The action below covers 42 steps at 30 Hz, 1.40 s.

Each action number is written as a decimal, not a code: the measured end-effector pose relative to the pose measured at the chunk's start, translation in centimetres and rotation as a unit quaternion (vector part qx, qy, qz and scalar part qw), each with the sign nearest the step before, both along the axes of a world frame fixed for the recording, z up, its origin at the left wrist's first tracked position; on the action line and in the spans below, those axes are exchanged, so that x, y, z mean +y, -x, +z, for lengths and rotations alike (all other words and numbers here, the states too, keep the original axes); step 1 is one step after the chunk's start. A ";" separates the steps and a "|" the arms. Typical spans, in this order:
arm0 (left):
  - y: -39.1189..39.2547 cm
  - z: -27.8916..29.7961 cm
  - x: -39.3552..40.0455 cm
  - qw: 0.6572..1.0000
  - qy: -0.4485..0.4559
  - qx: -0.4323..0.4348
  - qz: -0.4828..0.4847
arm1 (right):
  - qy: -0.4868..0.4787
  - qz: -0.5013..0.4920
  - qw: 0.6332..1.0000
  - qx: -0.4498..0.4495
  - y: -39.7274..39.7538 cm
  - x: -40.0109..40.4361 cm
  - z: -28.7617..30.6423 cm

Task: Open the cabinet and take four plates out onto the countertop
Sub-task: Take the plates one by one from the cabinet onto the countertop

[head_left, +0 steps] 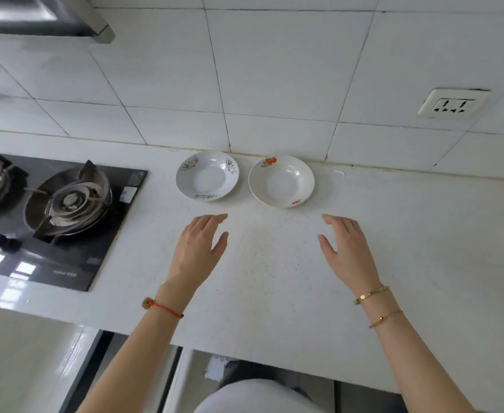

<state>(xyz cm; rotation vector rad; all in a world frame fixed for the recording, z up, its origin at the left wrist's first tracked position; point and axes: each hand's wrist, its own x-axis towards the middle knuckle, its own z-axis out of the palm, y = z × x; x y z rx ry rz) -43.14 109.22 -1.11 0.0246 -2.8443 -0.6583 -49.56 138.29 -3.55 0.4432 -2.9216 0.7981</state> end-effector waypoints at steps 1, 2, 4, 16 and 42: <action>-1.7 0.2 0.2 1.000 0.001 0.004 0.009 | 0.002 0.007 1.000 0.004 -1.1 0.1 0.2; -3.4 0.3 0.3 1.000 0.002 0.007 0.018 | 0.004 0.014 1.000 0.006 -2.3 0.2 0.3; -6.8 0.4 0.4 0.999 0.000 0.008 0.031 | 0.006 0.027 1.000 0.008 -4.6 0.3 0.4; -24.7 0.5 -1.5 0.997 -0.017 0.027 0.077 | 0.007 0.064 0.998 0.010 -19.4 -1.9 1.4; -52.2 -1.6 -9.0 0.998 -0.035 -0.013 0.056 | 0.031 0.013 0.998 -0.052 -50.1 -7.5 -2.3</action>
